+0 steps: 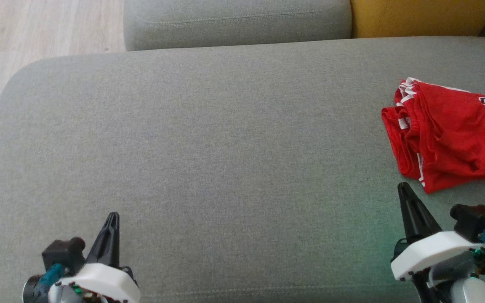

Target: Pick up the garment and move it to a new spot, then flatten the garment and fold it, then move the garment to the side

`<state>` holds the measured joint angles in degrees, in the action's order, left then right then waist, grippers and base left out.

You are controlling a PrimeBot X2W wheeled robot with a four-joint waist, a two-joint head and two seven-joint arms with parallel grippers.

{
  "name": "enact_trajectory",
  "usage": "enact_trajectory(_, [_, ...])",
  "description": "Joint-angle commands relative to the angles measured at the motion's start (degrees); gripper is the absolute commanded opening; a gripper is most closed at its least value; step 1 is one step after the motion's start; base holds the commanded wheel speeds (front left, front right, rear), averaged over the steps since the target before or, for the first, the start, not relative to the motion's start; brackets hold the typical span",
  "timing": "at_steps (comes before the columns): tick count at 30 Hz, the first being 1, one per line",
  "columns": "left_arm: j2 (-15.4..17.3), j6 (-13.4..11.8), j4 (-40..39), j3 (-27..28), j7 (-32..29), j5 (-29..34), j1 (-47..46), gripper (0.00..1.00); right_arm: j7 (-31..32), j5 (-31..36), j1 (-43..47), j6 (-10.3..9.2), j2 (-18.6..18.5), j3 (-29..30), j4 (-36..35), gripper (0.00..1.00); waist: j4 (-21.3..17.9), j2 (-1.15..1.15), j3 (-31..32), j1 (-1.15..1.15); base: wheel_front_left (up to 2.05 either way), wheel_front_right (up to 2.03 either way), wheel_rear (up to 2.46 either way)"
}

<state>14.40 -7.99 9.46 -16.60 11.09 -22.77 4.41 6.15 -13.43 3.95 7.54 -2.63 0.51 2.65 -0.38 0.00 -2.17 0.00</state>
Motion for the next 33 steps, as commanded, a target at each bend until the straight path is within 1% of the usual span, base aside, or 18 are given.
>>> enact_trajectory(1, [0.5, 0.5, -1.7, 1.2, -0.4, -1.6, -2.3, 0.0, -0.2, -1.9, -2.1, 0.0, -0.3, 0.1, -1.5, 0.0, 0.0, 0.0, 0.0, 0.0, 0.0, 0.0, 0.0])
enact_trajectory(33, [-2.3, 4.6, 0.2, 6.5, -4.5, -20.7, -4.6, 0.0, -0.8, -23.6, -4.3, -0.02, -0.9, 0.8, 2.0, 0.0, 0.1, 0.0, 0.6, 0.0, 0.0, 0.0, 0.0])
